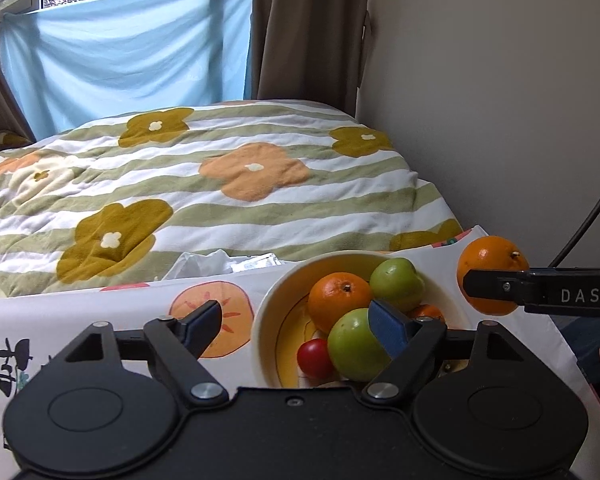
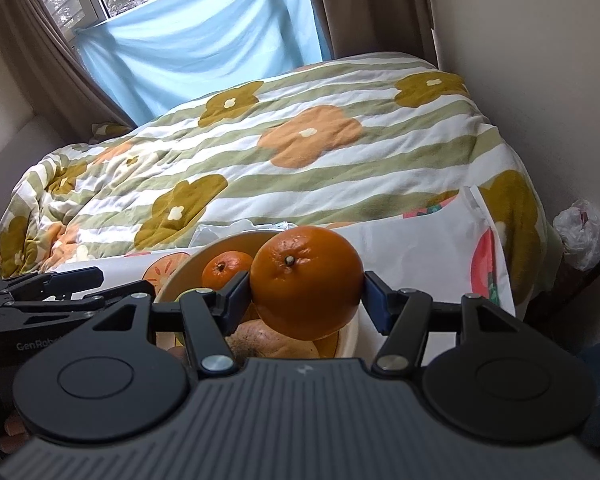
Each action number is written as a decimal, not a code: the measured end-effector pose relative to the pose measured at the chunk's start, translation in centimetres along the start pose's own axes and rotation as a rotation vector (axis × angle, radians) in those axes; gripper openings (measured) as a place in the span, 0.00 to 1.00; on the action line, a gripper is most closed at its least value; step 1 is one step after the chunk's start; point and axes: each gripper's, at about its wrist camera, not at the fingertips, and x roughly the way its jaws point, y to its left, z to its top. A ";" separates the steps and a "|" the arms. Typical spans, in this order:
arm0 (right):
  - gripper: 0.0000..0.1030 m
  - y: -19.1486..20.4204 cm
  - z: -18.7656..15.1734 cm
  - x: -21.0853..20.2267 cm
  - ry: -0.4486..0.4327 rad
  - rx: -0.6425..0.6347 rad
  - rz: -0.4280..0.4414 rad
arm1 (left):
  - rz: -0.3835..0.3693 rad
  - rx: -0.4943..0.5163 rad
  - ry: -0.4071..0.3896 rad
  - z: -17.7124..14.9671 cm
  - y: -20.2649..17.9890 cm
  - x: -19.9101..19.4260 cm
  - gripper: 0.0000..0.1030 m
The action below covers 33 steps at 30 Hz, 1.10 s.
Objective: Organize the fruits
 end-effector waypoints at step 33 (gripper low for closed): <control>0.97 2.2 -0.2 3.6 -0.032 -0.054 0.090 | 0.132 -0.024 -0.010 -3.5 1.3 -2.6 0.88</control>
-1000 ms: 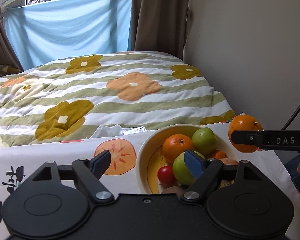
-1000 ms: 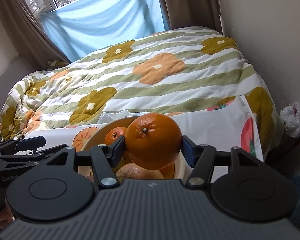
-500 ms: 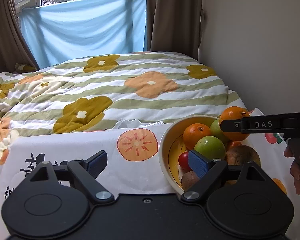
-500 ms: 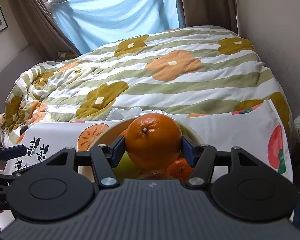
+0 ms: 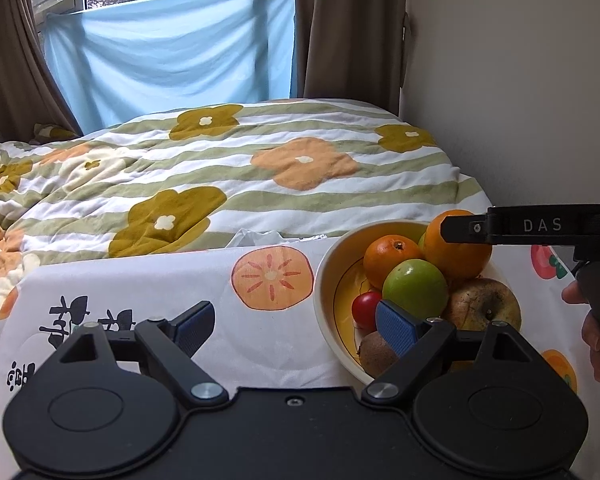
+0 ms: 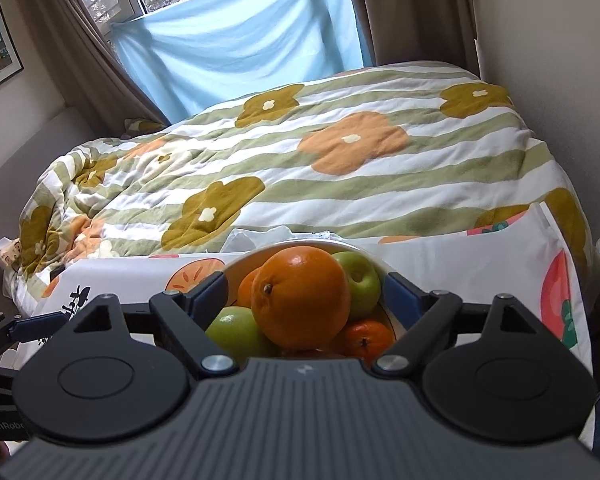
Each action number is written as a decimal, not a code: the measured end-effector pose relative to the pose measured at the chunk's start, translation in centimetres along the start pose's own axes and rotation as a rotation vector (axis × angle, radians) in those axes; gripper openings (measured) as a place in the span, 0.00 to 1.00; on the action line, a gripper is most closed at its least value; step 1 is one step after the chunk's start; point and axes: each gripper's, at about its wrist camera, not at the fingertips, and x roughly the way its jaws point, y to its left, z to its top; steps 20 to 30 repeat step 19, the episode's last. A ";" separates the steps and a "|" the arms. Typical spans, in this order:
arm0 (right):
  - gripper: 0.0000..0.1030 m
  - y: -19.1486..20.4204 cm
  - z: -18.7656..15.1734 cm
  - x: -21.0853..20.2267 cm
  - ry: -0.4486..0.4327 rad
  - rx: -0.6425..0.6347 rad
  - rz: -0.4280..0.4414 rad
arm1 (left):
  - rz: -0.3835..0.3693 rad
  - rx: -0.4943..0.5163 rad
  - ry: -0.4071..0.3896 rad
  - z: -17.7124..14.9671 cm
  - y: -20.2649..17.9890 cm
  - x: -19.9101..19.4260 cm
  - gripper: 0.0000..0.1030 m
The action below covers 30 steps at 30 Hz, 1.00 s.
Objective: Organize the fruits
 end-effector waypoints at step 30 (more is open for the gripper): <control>0.97 6.0 -1.5 -8.9 -0.074 -0.051 -0.047 | 0.029 -0.061 -0.136 -0.7 4.1 -10.7 0.88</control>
